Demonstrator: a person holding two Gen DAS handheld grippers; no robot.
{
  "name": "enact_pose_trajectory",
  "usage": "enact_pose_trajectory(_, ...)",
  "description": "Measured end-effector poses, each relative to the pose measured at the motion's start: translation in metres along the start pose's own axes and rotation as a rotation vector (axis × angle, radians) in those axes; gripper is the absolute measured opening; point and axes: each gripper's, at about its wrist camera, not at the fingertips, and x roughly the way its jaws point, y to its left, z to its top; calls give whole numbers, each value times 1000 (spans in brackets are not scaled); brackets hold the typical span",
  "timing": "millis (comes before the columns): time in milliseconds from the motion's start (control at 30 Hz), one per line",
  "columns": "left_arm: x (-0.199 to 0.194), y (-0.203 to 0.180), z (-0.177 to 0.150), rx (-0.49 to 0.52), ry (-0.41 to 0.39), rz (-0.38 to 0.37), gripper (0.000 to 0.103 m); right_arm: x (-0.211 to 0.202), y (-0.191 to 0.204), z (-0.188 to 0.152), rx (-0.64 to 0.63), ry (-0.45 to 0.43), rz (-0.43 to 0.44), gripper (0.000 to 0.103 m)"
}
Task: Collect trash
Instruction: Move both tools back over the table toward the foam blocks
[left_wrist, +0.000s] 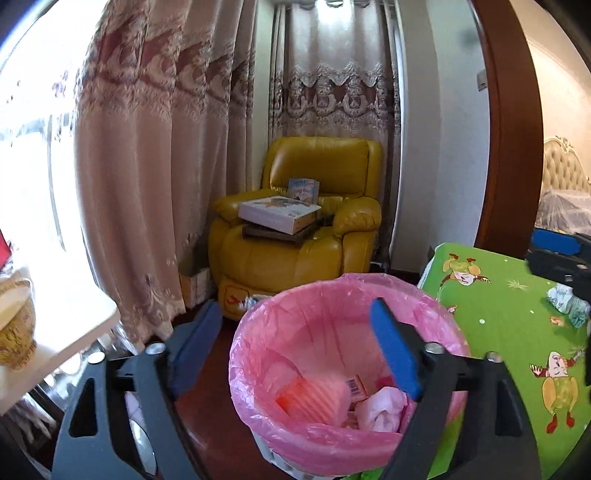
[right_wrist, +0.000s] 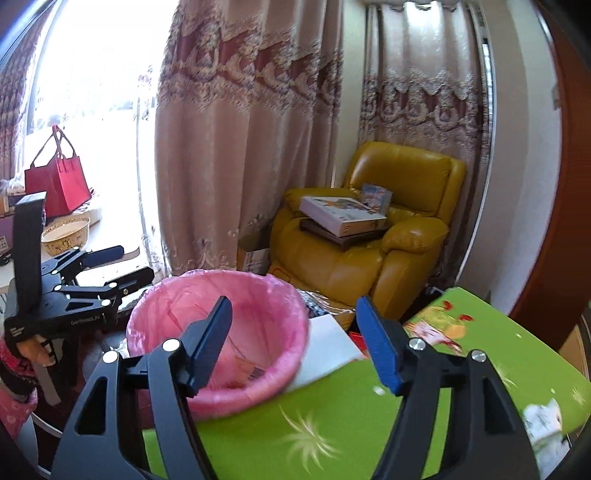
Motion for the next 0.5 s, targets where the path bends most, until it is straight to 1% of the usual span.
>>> enact_pose_trajectory(33,-4,-3,1,-1,-8,-8,84,-10,-5,-4,4,-4,-11,68)
enact_pose_trajectory(167,-11,-17,5,-7,-13,-40,84,-46,-24,-24,30,-2,-66,68)
enact_pose_trajectory(300,-18,-49,4,18,-15,-103,84,-85,-55,-55,91,18,-143,68)
enact_pose_trajectory(367,-20,-75,4,57,-7,-156,84,-103,-70,-71,120,31,-185,68)
enact_pose_trajectory(433,-22,-100,4,89,-2,-198,90,-123,-88,-89,153,49,-243,68)
enact_pose_trajectory(500,-25,-131,1,119,3,-258,90,-143,-108,-106,201,65,-295,68)
